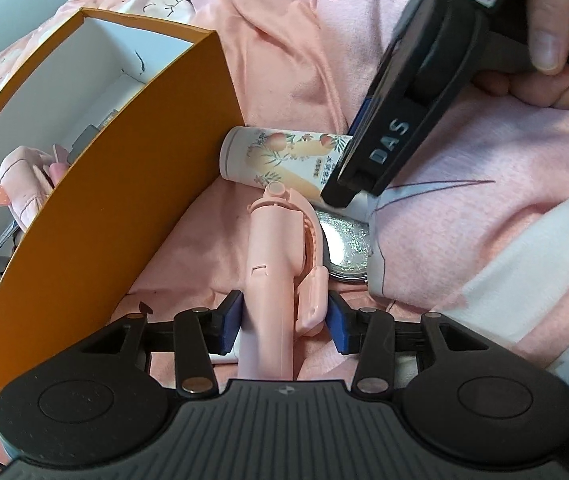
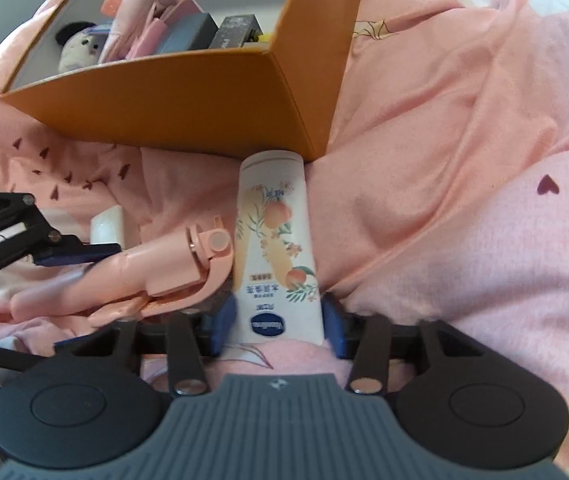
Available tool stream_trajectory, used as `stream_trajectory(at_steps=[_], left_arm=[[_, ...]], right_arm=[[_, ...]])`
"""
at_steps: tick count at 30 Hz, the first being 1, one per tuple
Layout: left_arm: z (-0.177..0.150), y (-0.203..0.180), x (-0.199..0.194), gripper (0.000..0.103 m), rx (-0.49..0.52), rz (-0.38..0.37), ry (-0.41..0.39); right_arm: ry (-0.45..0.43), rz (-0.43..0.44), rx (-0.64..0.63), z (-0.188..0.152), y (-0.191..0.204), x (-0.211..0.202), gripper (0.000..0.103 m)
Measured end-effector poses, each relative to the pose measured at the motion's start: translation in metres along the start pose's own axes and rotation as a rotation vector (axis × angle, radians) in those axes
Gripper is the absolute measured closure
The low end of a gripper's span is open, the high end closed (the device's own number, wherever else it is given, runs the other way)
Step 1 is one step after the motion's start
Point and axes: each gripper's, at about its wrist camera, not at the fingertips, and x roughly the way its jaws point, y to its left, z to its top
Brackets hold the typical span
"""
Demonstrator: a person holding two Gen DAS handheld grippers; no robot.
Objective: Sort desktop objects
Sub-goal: 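Grasp the pink selfie stick with left gripper while right grasps the white bottle, then release the bottle and grasp the clear card with the right gripper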
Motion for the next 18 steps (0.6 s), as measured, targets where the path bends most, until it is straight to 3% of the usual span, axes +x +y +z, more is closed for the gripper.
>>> stream_trajectory(at_steps=[3, 6, 11, 18], left_arm=[[-0.002, 0.006, -0.005, 0.053, -0.035, -0.013, -0.011], [-0.006, 0.014, -0.007, 0.053, -0.080, -0.034, -0.026], [-0.012, 0.029, -0.023, 0.053, -0.155, -0.076, -0.058], [-0.015, 0.048, -0.053, 0.054, -0.235, -0.113, -0.108]], right_arm=[[-0.026, 0.022, 0.032, -0.003, -0.003, -0.010, 0.081], [-0.060, 0.041, 0.054, -0.006, -0.004, -0.023, 0.088], [-0.119, 0.036, 0.040, -0.007, 0.002, -0.045, 0.092], [-0.212, -0.062, -0.064, 0.005, 0.019, -0.074, 0.092]])
